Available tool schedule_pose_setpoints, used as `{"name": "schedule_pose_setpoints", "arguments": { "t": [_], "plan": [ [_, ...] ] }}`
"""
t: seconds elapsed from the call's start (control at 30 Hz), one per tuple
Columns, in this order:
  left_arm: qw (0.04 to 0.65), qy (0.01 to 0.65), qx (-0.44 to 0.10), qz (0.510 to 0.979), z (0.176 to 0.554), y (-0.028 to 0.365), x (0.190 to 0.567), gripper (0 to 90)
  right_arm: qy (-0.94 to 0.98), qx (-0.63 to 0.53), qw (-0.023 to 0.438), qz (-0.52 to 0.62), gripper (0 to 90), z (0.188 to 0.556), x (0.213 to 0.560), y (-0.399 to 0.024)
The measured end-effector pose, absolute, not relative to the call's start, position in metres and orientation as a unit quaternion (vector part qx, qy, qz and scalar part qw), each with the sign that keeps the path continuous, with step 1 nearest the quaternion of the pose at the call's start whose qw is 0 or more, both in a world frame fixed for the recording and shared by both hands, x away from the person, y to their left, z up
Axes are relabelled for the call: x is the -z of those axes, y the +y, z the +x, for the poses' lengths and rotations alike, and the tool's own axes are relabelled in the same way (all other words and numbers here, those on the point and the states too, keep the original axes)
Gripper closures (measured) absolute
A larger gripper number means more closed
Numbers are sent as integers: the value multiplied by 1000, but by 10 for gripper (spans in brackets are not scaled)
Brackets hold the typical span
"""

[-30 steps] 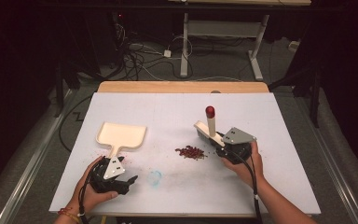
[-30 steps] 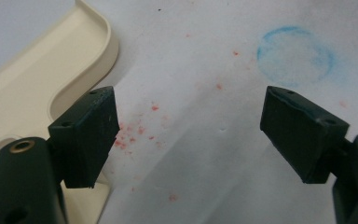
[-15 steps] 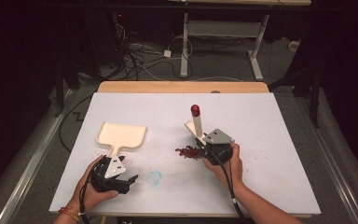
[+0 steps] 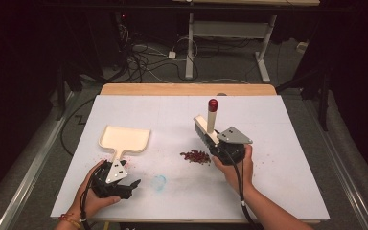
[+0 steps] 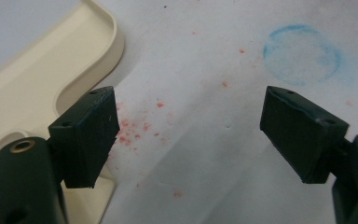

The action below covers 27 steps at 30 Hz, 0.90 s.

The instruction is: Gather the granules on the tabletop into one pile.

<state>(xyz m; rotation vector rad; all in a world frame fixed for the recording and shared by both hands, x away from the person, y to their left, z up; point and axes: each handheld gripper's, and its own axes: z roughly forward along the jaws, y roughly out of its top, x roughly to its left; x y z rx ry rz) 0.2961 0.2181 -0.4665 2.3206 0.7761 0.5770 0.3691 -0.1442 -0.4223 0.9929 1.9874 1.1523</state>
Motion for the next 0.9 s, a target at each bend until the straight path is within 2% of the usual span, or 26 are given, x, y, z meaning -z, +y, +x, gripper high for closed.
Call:
{"name": "schedule_pose_setpoints", "arguments": {
  "t": [0.57, 0.9],
  "plan": [
    [309, 288, -236, 875, 295, 220, 463, 186, 768, -436, 314, 349, 672, 348, 401, -197],
    [305, 286, -243, 875, 295, 219, 463, 186, 791, -432, 293, 319, 672, 330, 393, -235]
  ]
}}
